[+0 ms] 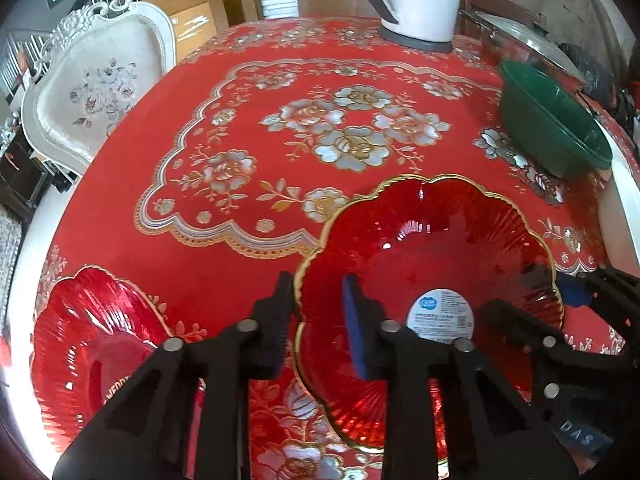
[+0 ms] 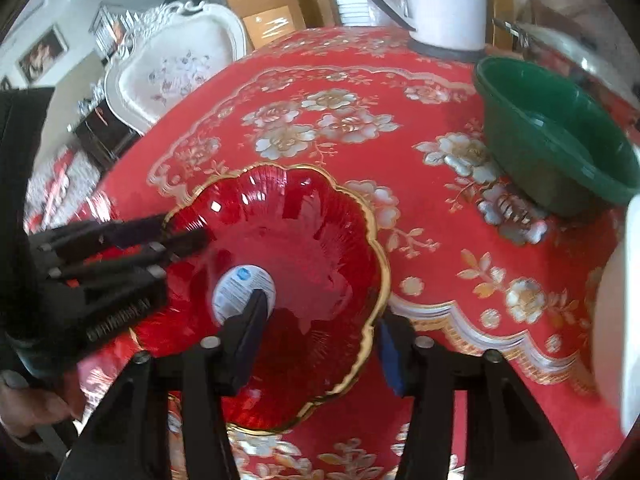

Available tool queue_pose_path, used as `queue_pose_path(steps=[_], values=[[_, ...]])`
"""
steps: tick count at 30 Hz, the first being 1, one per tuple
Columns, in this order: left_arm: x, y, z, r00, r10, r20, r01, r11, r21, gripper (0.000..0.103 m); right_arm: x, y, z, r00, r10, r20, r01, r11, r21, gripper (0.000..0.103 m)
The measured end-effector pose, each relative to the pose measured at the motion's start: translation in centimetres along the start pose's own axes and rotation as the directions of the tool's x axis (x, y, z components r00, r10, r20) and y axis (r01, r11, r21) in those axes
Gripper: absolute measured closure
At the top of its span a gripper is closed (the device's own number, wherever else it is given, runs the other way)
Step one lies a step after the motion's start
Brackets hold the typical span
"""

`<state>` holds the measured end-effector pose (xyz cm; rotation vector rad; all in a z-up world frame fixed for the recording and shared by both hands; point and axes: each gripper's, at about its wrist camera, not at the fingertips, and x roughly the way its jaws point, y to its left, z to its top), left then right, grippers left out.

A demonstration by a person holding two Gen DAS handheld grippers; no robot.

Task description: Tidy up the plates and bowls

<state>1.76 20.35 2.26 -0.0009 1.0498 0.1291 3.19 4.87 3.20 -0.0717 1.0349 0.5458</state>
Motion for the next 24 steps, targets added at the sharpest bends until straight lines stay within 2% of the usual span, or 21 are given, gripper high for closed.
queue_pose_path(steps=[5, 8, 12, 24], values=[[0.0, -0.4, -0.3, 0.999, 0.03, 0.011, -0.03, 1.0, 0.005, 0.081, -0.2, -0.4, -0.1, 1.0, 0.018, 0.009, -0.018, 1.0, 0.009, 0.061], [0.1, -0.4, -0.5, 1.0, 0.011, 0.001, -0.011, 1.0, -0.007, 0.081, -1.0, -0.4, -0.1, 0.998, 0.044, 0.039, -0.045, 0.998, 0.039, 0.061], [-0.2, -0.8, -0.9, 1.0, 0.008, -0.001, -0.008, 1.0, -0.008, 0.081, -1.5, -0.1, 0.1, 0.998, 0.003, 0.06, -0.006, 0.999, 0.042, 0.061], [-1.3, -1.1, -0.9, 1.0, -0.016, -0.001, 0.016, 1.0, -0.017, 0.081, -2.1, -0.6, 0.4, 0.997, -0.008, 0.073, 0.003, 0.997, 0.071, 0.06]])
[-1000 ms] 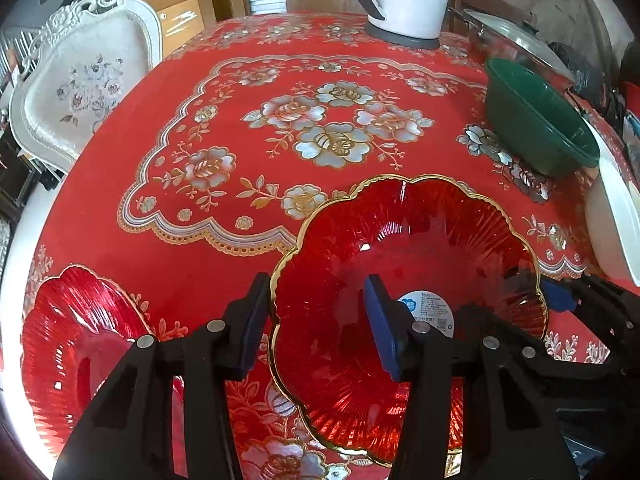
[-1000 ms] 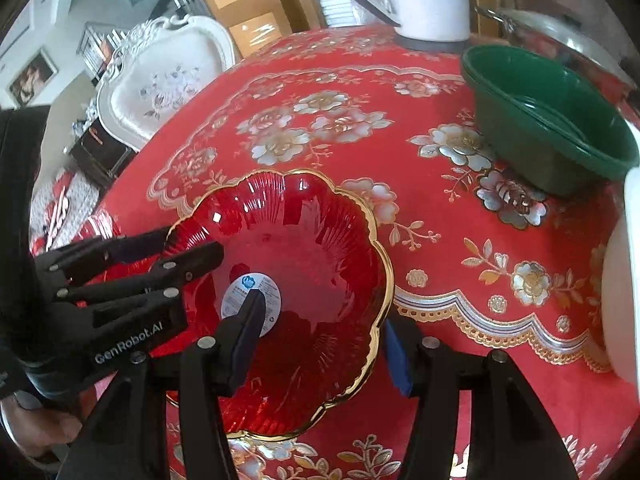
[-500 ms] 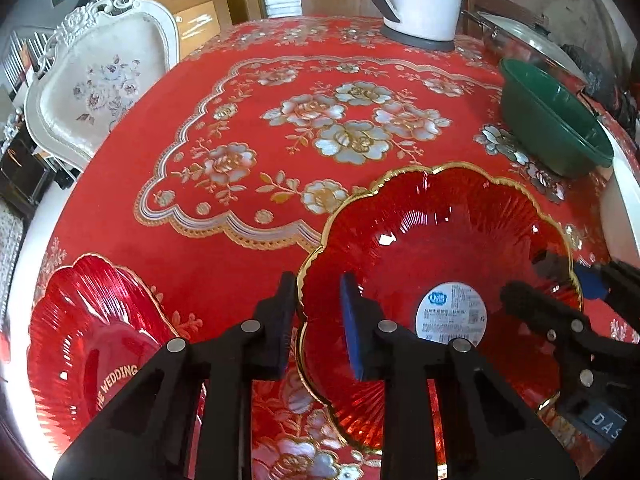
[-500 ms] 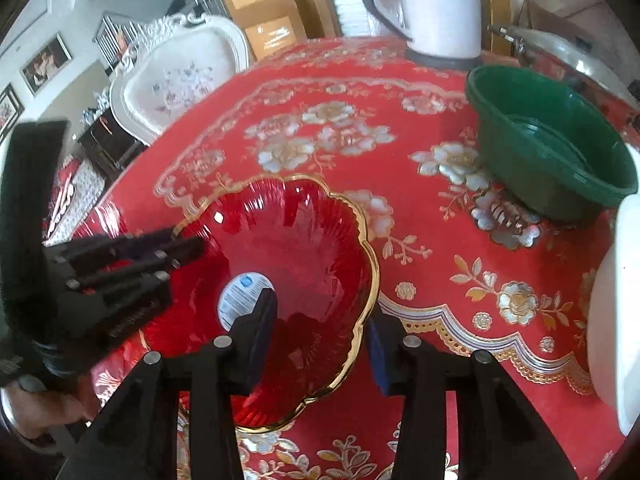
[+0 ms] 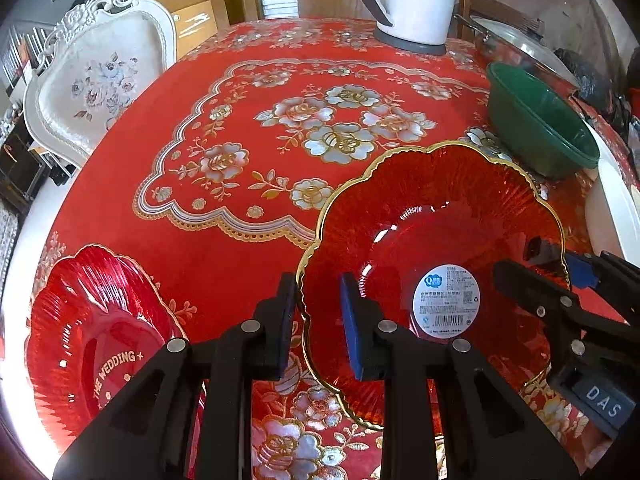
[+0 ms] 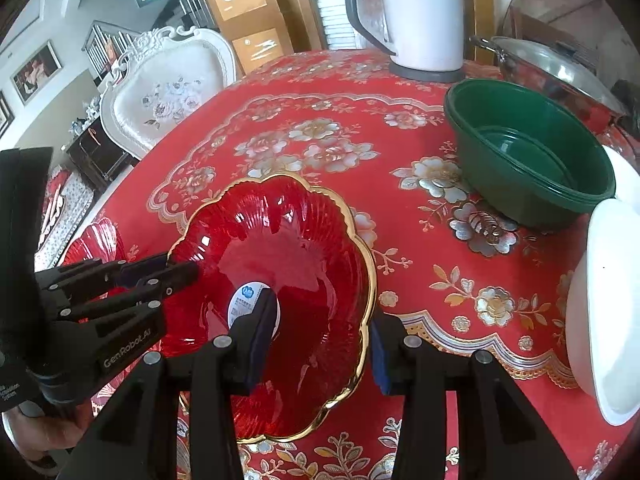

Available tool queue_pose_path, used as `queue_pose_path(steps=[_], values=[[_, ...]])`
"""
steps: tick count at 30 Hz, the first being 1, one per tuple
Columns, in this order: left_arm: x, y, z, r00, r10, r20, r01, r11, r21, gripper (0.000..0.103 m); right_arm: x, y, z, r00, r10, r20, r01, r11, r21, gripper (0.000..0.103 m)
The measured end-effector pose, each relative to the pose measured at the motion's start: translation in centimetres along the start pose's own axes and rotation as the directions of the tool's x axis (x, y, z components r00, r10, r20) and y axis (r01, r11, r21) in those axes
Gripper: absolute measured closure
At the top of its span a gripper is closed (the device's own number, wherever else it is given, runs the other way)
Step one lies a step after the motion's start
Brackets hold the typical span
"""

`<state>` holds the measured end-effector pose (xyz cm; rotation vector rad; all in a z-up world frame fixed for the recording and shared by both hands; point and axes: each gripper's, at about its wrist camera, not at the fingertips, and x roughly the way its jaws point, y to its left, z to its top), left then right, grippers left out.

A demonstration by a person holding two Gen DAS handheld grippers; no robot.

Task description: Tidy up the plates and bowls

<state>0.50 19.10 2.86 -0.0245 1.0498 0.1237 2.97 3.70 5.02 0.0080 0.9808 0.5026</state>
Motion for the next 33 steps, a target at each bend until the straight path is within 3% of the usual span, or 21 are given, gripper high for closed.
queue_pose_path(steps=[11, 19, 21, 22, 24, 26, 30, 33], values=[[-0.3, -0.1, -0.1, 1.0, 0.022, 0.011, -0.022, 1.0, 0.009, 0.081, 0.2, -0.1, 0.0, 1.0, 0.002, -0.003, -0.002, 1.0, 0.01, 0.058], [0.7, 0.1, -0.4, 1.0, 0.012, -0.009, -0.012, 1.0, -0.007, 0.079, 1.4, -1.0, 0.0, 0.994, 0.08, -0.071, -0.079, 0.997, 0.023, 0.058], [0.8, 0.2, -0.4, 1.0, -0.021, -0.022, 0.021, 1.0, -0.001, 0.071, 1.7, -1.6, 0.0, 0.985, 0.136, -0.104, -0.132, 0.99, 0.037, 0.055], [1.0, 0.1, -0.5, 0.999, -0.036, -0.039, 0.036, 0.999, 0.004, 0.06, 1.9, -1.9, 0.0, 0.981, 0.153, -0.12, -0.15, 0.988, 0.036, 0.055], [1.1, -0.9, -0.8, 0.998, -0.031, -0.045, 0.033, 0.998, 0.054, 0.049, 1.9, -2.6, 0.0, 0.967, 0.219, -0.128, -0.215, 0.976, 0.047, 0.046], [1.1, -1.6, -1.0, 0.998, -0.029, -0.049, 0.033, 0.997, 0.069, 0.045, 1.9, -3.3, 0.0, 0.952, 0.281, -0.124, -0.273, 0.959, 0.076, 0.044], [1.1, -1.4, -0.9, 0.998, -0.032, -0.045, 0.033, 0.999, 0.041, 0.046, 1.7, -2.9, -0.3, 0.952, 0.277, -0.126, -0.273, 0.961, 0.054, 0.045], [0.9, -1.1, -1.0, 1.0, 0.005, -0.023, -0.004, 0.999, 0.044, 0.066, 1.6, -2.6, -0.3, 0.961, 0.248, -0.126, -0.248, 0.969, 0.016, 0.054]])
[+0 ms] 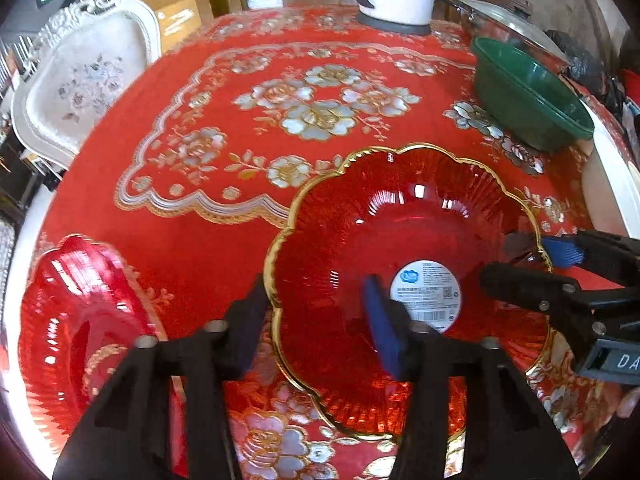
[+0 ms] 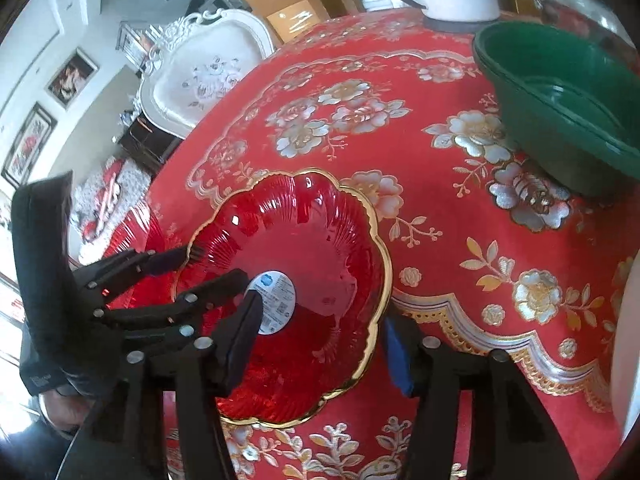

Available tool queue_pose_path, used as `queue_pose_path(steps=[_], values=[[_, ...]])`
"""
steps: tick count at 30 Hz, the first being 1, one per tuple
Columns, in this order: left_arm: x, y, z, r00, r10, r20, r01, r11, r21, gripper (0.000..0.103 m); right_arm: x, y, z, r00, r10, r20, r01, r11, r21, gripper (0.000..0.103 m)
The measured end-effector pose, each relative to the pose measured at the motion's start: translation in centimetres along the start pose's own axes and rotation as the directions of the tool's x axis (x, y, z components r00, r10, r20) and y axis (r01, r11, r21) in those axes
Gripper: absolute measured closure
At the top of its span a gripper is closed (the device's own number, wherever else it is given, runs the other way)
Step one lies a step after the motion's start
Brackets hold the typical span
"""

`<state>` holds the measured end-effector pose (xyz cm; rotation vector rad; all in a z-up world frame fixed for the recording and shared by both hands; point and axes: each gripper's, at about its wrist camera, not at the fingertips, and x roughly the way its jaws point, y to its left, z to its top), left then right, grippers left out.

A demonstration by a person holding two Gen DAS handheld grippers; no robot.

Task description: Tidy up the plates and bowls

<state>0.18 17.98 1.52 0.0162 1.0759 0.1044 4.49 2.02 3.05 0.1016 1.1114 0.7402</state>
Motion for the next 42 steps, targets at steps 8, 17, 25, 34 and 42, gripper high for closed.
queue_pose_path(steps=[8, 17, 25, 34, 42], values=[[-0.2, 0.4, 0.1, 1.0, 0.018, 0.014, -0.018, 1.0, -0.008, 0.075, -0.2, -0.4, -0.3, 1.0, -0.003, 0.006, 0.003, 0.999, -0.033, 0.058], [-0.1, 0.1, 0.4, 1.0, 0.025, 0.005, -0.025, 1.0, 0.011, 0.075, -0.4, -1.0, -0.3, 0.999, 0.04, -0.004, -0.04, 0.998, 0.039, 0.057], [0.1, 0.2, 0.4, 1.0, 0.015, 0.003, -0.015, 1.0, 0.003, 0.075, -0.1, -1.4, 0.4, 0.997, 0.06, -0.044, -0.057, 0.997, 0.056, 0.051], [0.0, 0.1, 0.5, 1.0, 0.008, 0.002, -0.008, 1.0, 0.005, 0.075, 0.4, 0.3, 1.2, 0.977, -0.142, -0.156, 0.116, 0.979, -0.167, 0.061], [0.1, 0.0, 0.4, 1.0, 0.011, -0.006, -0.011, 1.0, 0.01, 0.075, 0.7, 0.9, 0.9, 0.965, -0.212, -0.153, 0.171, 0.955, -0.244, 0.081]])
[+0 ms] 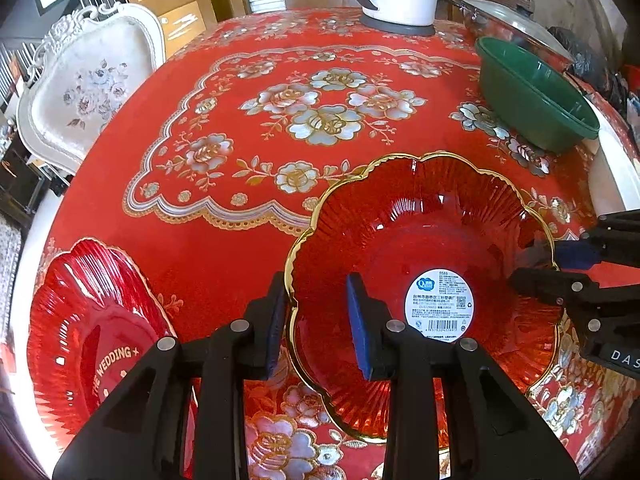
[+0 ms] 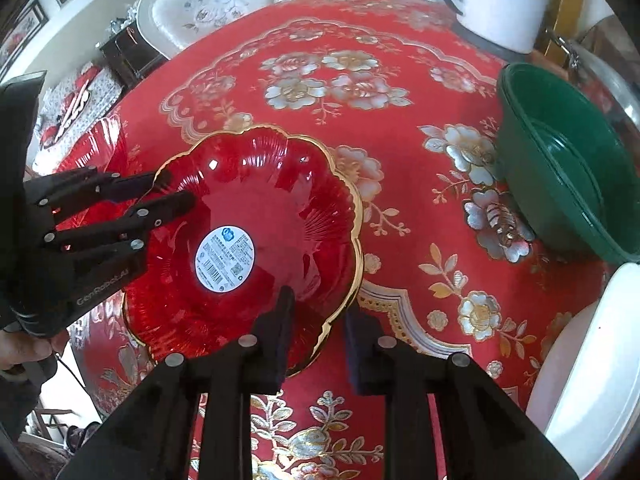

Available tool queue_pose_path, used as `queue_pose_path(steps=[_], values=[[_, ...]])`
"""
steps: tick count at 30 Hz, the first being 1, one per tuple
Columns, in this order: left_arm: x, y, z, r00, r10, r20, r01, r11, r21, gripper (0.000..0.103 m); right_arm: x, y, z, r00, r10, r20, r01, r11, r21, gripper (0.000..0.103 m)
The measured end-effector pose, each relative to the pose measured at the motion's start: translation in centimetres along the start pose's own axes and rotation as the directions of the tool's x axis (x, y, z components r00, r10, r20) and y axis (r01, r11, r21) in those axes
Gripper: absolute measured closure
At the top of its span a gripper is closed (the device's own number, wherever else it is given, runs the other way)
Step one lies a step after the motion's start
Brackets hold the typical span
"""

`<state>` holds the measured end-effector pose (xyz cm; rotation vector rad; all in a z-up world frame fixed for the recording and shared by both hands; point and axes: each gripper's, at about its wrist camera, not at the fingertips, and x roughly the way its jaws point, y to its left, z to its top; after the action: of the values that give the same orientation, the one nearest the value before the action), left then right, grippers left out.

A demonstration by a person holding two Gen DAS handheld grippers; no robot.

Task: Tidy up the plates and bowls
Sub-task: 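Carry the labeled red plate over the wedding plate with the left gripper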

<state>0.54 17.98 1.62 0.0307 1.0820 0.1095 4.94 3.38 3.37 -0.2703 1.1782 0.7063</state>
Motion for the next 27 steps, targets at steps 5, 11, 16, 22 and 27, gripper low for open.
queue_pose_path(steps=[5, 11, 16, 22, 27], values=[[0.0, 0.2, 0.0, 1.0, -0.021, -0.012, 0.021, 1.0, 0.003, 0.075, -0.1, -0.1, -0.2, 1.0, 0.006, 0.019, -0.006, 1.0, 0.015, 0.08], [-0.4, 0.7, 0.0, 0.999, -0.044, -0.022, 0.044, 0.999, -0.02, 0.075, -0.7, 0.6, -0.1, 0.999, -0.02, 0.033, 0.019, 1.0, 0.007, 0.079], [-1.5, 0.9, 0.4, 0.999, -0.041, -0.002, 0.041, 0.999, -0.024, 0.075, -1.7, 0.8, 0.5, 0.998, -0.031, 0.055, 0.03, 0.999, 0.018, 0.077], [-2.9, 1.9, 0.8, 0.999, -0.044, 0.022, 0.045, 0.998, -0.047, 0.075, -2.4, 0.6, 1.2, 0.997, -0.01, 0.072, 0.006, 0.999, 0.047, 0.077], [-4.1, 3.0, 0.9, 0.998, -0.044, 0.042, 0.047, 0.996, -0.07, 0.075, -3.0, 1.1, 2.1, 0.996, 0.026, 0.089, -0.031, 0.998, 0.061, 0.077]])
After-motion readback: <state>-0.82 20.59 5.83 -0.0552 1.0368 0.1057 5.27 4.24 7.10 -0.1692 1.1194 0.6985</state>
